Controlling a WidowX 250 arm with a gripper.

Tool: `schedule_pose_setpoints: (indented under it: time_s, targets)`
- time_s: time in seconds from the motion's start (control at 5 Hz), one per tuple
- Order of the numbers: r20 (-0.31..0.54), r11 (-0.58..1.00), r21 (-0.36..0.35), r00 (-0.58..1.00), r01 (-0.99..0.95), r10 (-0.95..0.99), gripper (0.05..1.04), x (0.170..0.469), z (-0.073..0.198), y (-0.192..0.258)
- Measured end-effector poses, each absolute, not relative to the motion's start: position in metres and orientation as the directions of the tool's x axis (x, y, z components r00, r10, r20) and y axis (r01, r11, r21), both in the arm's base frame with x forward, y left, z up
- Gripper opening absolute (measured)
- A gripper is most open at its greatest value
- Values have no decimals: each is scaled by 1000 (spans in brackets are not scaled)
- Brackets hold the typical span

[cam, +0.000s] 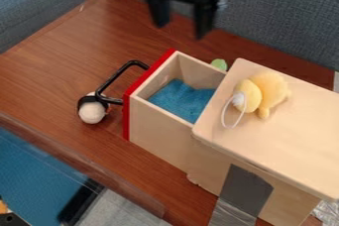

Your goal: Put the Yellow Toy inside the drawer

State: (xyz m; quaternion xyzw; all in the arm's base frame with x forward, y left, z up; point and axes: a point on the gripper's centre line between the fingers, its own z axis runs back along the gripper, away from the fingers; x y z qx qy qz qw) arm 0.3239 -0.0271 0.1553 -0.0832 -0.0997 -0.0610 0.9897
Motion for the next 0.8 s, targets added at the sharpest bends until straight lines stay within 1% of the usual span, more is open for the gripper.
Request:
schedule_pose_setpoints:
  time_s: [0.2,0.4,0.6,0.8]
  targets:
    - [246,952,-188,950,240,-191,1000,326,166,-64]
    - [246,925,-176,925,337,-289,1000,318,166,-99]
    - [231,914,-148,912,379,-340,1000,316,154,-113]
    - [188,900,-127,901,416,-390,1000,310,134,-128]
